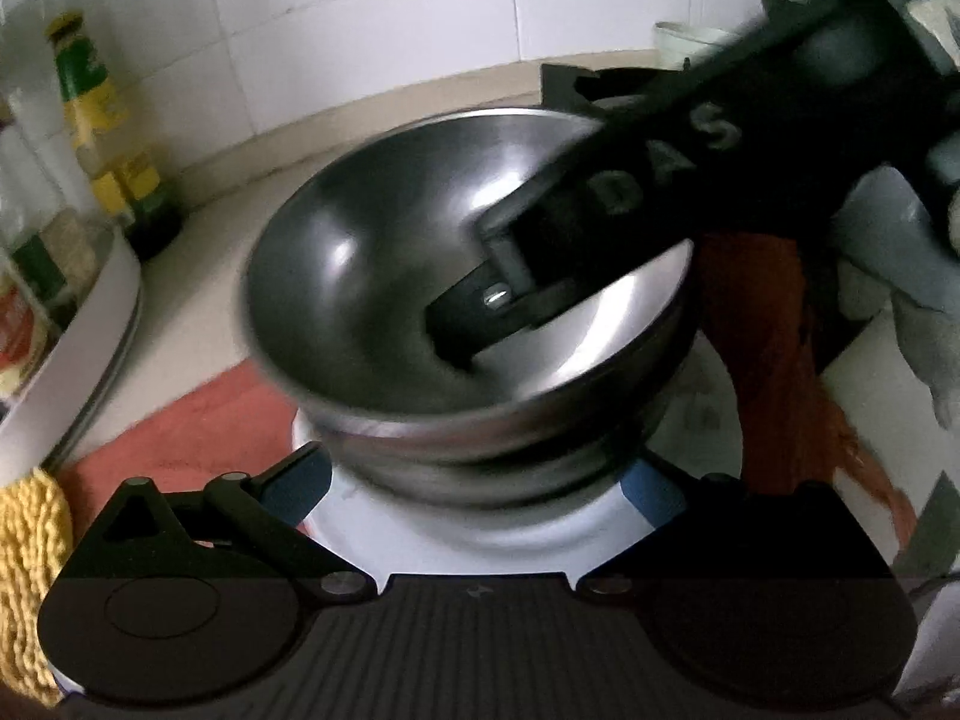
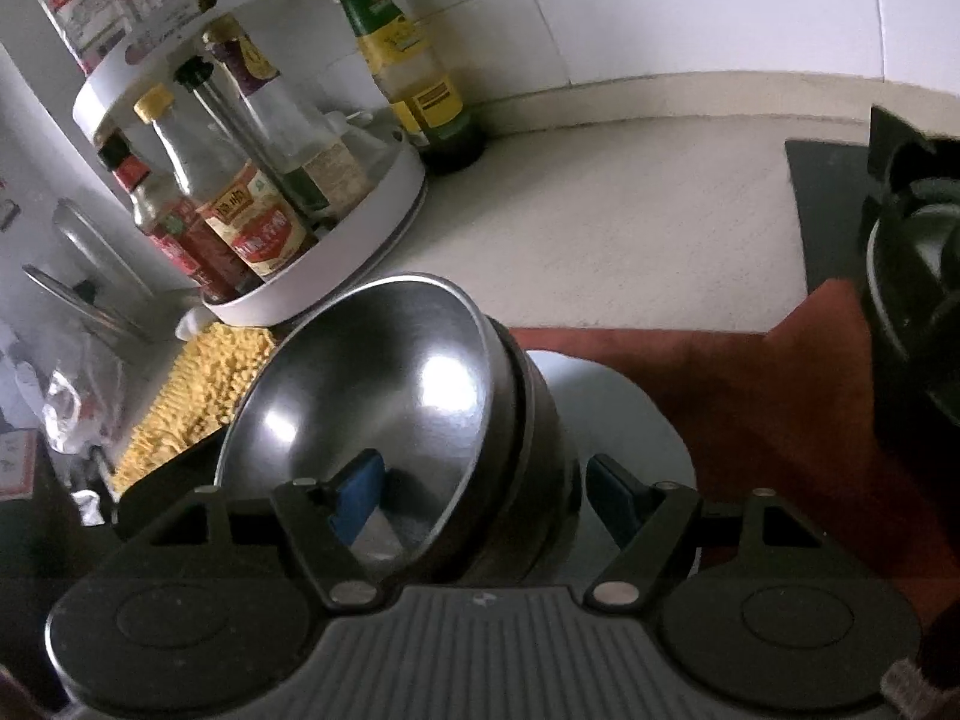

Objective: Organize plates and bowls
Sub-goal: 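Lower the bowl stack onto the white plates and open the right gripper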

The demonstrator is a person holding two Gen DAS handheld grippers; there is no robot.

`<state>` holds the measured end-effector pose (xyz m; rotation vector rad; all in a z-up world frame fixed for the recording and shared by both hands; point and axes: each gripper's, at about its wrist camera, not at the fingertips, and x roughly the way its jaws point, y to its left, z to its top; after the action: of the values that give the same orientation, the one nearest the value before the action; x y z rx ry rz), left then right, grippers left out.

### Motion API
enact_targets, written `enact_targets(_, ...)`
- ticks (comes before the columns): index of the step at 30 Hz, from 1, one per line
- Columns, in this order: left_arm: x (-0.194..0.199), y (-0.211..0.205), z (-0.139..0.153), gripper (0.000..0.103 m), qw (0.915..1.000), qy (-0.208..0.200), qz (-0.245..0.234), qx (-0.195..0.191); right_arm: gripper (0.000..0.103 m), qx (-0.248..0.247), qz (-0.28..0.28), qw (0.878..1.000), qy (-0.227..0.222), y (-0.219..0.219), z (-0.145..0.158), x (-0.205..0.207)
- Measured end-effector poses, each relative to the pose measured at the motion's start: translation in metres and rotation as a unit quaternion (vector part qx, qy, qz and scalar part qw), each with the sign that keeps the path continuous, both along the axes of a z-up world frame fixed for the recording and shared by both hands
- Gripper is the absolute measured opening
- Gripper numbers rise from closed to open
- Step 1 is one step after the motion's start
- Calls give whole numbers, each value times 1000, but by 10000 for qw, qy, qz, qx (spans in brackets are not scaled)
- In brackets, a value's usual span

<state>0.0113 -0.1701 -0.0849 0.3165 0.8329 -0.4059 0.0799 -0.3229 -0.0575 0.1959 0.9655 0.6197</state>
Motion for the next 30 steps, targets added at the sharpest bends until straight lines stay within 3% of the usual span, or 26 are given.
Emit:
enact_targets(2,-2,13,6,103,9992,284,92,-261,70,-154,-6,9998,-140,2,2,-2)
enact_targets(8,-22,41,20,103,9967,250,511,-585,70,-94,-80,9995,-279,-2,10,-9)
enact_targets(14,-44,62,42,103,9902,-144,1057,-899,70,-9,-274,9962,-832,-17,44,-44)
enact_targets(20,-63,72,64,103,9782,-570,1620,-1168,72,-357,-647,9869,-1434,-24,61,-98)
enact_targets(30,-97,59,69,103,9720,-874,2002,-860,75,-576,-1305,9762,-1634,-20,49,-147)
